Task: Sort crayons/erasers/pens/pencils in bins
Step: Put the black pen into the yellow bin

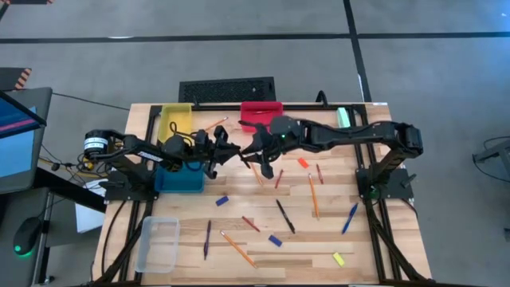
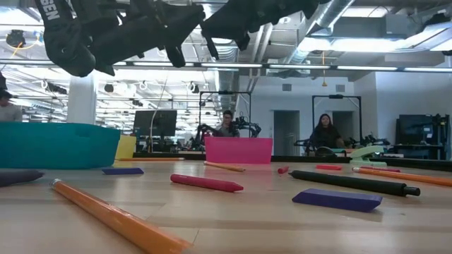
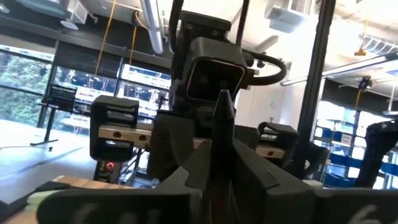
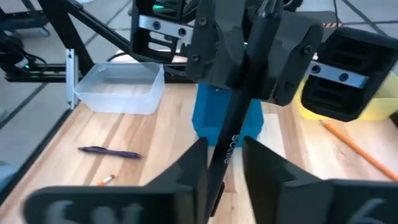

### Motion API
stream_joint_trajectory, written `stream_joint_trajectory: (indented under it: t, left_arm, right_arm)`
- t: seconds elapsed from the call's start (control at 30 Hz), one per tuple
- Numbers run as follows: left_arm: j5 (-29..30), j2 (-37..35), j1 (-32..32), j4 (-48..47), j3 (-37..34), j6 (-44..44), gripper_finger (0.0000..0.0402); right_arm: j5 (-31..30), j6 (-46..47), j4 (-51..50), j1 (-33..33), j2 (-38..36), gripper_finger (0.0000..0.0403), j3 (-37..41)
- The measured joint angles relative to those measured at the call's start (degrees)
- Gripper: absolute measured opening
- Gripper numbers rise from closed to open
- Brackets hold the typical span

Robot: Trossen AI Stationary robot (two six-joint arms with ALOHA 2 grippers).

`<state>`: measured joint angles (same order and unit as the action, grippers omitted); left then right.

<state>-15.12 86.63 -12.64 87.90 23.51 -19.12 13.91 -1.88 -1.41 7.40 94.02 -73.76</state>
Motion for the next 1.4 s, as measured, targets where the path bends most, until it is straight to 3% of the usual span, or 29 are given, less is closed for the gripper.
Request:
stream_joint_trajectory:
  t: [0.2, 0.3, 0.4, 0.53, 0.67, 0.8, 0.97, 1.13, 1.27, 1.4]
  left_arm:
    - [-0.1, -0.3, -2.1, -0.2, 0.0, 0.8, 0.0022]
    - [-0.1, -2.8, -4.1, -4.0, 0.4, 1.5, 0.0022]
    - [-0.1, -7.2, -5.8, -12.8, 1.9, 4.5, 0.0024]
    - [0.8, -15.9, -7.7, -33.2, 6.0, 11.3, 0.0023]
    - [5.1, -24.5, -9.2, -63.8, 13.5, 20.0, 0.0024]
    - [13.4, -28.4, -10.8, -92.9, 22.7, 24.2, 0.0024]
    - [25.1, -28.1, -16.4, -113.2, 31.4, 24.9, 0.0024]
    - [24.5, -23.6, -28.9, -122.8, 35.7, 24.3, 0.0024]
    - [24.2, -18.1, -38.7, -125.6, 37.3, 25.0, 0.0024]
    - [21.4, -12.5, -44.4, -126.0, 37.6, 25.4, 0.0024]
  right_arm:
    - [-0.5, -2.6, -6.9, 0.2, -1.3, 0.0191, 0.0]
    - [-0.6, -1.9, -11.9, 0.5, -3.9, 0.0186, 0.0]
    - [-2.2, -4.6, -17.5, 0.4, -6.4, 0.0153, 0.0]
    - [-4.9, -9.9, -22.6, -0.3, -9.0, 0.0086, 0.3]
    - [-4.9, -12.6, -16.8, 0.2, -11.5, 0.0014, 7.2]
    - [-4.0, -11.7, -3.8, 2.5, -14.3, 0.0016, 19.0]
    - [-3.5, -8.0, 8.6, 5.8, -18.1, 0.0011, 30.9]
    - [-3.5, -5.7, 8.8, 7.0, -24.6, 0.0007, 38.1]
    - [-3.5, -7.2, 9.1, 6.9, -30.8, 0.0007, 41.9]
    - [-3.5, -9.6, 9.3, 7.7, -36.1, 0.0003, 42.9]
